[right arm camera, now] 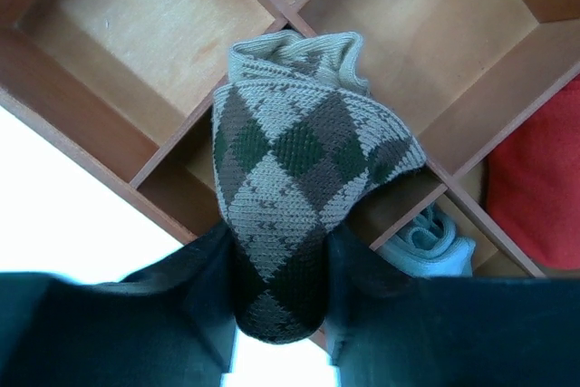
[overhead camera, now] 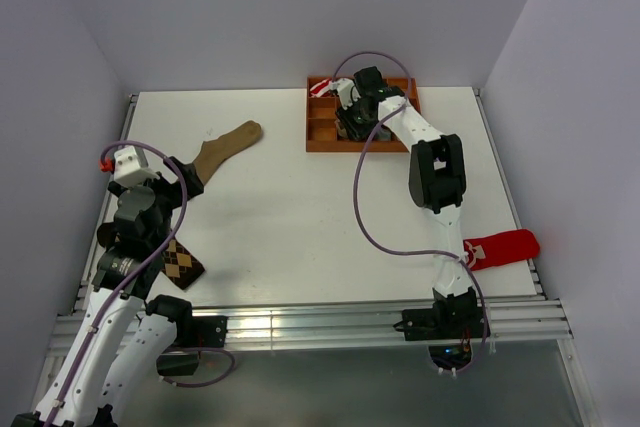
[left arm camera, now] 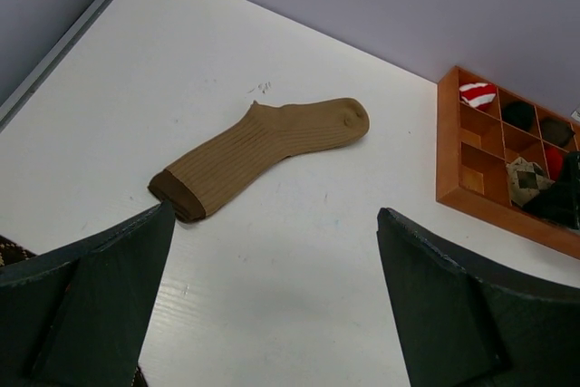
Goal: Roll the socks
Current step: Place the sock in the storage box.
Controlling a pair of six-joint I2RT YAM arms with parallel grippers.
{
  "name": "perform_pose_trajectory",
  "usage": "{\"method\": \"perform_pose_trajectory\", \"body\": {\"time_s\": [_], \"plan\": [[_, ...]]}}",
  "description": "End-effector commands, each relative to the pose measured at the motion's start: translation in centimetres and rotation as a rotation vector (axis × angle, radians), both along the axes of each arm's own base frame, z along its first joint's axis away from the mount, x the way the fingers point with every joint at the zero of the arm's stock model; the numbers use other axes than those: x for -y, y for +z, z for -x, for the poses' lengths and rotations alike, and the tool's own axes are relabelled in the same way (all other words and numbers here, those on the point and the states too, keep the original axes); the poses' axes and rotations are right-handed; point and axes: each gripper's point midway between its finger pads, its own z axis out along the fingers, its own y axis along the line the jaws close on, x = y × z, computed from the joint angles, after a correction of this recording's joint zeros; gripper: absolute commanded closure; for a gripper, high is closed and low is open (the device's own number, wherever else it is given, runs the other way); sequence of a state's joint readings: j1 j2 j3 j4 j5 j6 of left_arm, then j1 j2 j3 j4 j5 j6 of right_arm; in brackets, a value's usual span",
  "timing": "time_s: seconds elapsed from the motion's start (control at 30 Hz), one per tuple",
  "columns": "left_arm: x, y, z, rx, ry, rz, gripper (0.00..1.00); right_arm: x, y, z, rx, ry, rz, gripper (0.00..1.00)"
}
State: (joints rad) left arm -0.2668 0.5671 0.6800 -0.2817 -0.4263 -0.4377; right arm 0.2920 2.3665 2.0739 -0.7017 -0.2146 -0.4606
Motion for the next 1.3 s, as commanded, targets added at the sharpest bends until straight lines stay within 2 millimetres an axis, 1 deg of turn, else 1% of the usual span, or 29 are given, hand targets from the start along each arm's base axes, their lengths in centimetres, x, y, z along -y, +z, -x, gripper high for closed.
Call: {"method": "perform_pose_trajectory", "body": {"time_s": [0.0,0.07,0.13,0.3,0.33,0.67,0.7,0.73,0.9,0.97,1.17,1.27], "plan": [[-0.3,0.6,-0.2,0.021,0.013,-0.013,0.01,0.4,-2.3,2.4,-0.117,-0.038,0.019,0.54],[-0.3,0.6,-0.2,0.021,0.011,-0.013,0.01,0.4,-2.1,2.2,-0.098,-0.045,0.014,0.47],[-0.4,0.6,-0.2,0.021,0.012,-0.015,0.00,0.3,-2.0,2.4,-0.103,-0.045,0.011,0.41],[-0.3,0.7,-0.1,0.025,0.011,-0.015,0.01,0.0,-1.6,2.3,-0.090,-0.044,-0.013,0.35],[-0.3,0.8,-0.1,0.026,0.011,-0.015,0.01,-0.2,-1.1,2.2,-0.081,-0.042,-0.023,0.33],[-0.4,0.7,-0.1,0.025,0.012,-0.017,0.01,-0.9,1.4,0.6,-0.005,-0.069,-0.070,0.30],[-0.4,0.7,-0.1,0.026,0.012,-0.016,0.01,-0.9,1.8,0.3,0.012,-0.070,-0.075,0.28],[-0.4,0.7,-0.1,0.025,0.012,-0.017,0.01,-1.0,2.0,0.3,0.017,-0.074,-0.082,0.24],[-0.4,0.8,-0.1,0.027,0.010,-0.017,0.01,-1.2,3.1,-0.5,0.054,-0.088,-0.100,0.23],[-0.4,0.8,0.0,0.029,0.012,-0.017,0.01,-1.2,3.2,-0.7,0.059,-0.089,-0.105,0.23],[-0.3,0.8,-0.1,0.027,0.007,-0.017,0.01,-1.0,3.4,-1.2,0.089,-0.118,-0.100,0.27],[-0.3,0.7,-0.1,0.024,0.007,-0.018,0.01,-1.2,4.2,-1.3,0.103,-0.118,-0.112,0.29]]}}
